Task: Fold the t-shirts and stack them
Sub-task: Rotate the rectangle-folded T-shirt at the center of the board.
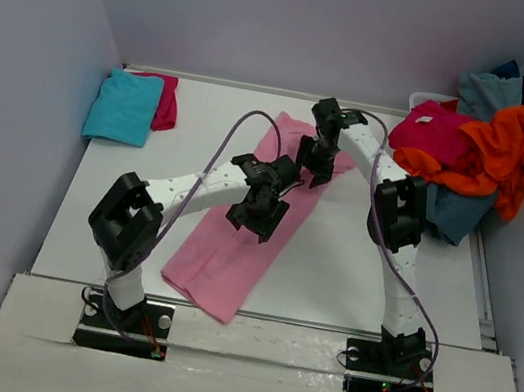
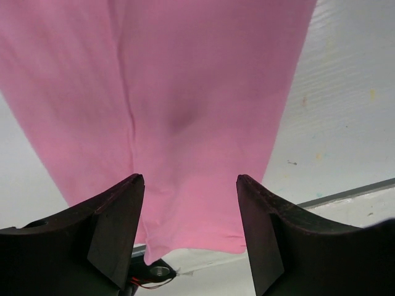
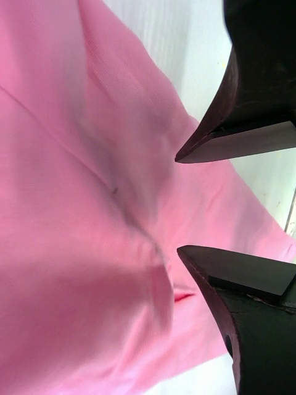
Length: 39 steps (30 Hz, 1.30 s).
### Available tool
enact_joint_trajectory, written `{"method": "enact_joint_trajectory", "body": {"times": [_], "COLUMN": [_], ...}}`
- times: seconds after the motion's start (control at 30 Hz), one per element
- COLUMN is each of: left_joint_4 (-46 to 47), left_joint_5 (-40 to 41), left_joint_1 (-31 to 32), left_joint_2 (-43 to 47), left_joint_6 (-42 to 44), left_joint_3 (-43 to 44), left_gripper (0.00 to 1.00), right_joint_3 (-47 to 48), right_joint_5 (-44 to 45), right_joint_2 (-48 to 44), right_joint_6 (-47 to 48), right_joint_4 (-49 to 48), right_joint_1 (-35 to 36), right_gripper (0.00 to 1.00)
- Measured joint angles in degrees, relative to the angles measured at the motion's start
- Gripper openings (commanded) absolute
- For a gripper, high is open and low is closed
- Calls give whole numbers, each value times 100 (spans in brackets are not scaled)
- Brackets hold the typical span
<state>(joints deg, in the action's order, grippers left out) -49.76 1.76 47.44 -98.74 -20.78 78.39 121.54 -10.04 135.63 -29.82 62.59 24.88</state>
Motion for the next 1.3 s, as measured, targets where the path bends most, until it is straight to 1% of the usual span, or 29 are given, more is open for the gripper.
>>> {"method": "enact_joint_trajectory", "body": {"times": [0.07, 0.17, 0.23, 0.37, 0.43, 0.53, 0.63, 0.93, 1.07, 1.3], "left_joint_4": [87, 166, 203, 195, 221, 208, 166, 42, 92, 173], "left_joint_5": [-153, -179, -164, -120, -92, -31, 76, 413, 376, 280], "left_joint_1": [87, 160, 173, 160, 157, 160, 160, 157, 157, 195], "left_joint_2": [-177, -420, -540, -579, -579, -579, -579, -579, -590, -538], "left_joint_6": [186, 389, 452, 455, 407, 304, 219, 26, 26, 55], "left_joint_3": [57, 149, 160, 160, 114, -116, -352, -831, -1165, -1309], "left_gripper": [72, 72, 72, 72, 72, 72, 72, 73, 73, 72], "right_joint_3": [328, 643, 719, 658, 407, -55, -127, 13, 190, 413], "right_joint_5": [33, 72, 103, 197, 243, 280, 278, 275, 184, 48], "right_joint_2": [68, 192, 249, 267, 227, 197, 166, 254, 363, 492], "right_joint_6": [0, 0, -2, -24, -57, -105, -129, -129, -127, -114], "right_joint_4": [44, 48, 63, 116, 22, -13, -7, 2, 7, 37], "right_joint_1": [-90, -264, -361, -505, -511, -481, -459, -533, -651, -828], "right_gripper": [62, 62, 62, 62, 62, 62, 62, 62, 62, 62]}}
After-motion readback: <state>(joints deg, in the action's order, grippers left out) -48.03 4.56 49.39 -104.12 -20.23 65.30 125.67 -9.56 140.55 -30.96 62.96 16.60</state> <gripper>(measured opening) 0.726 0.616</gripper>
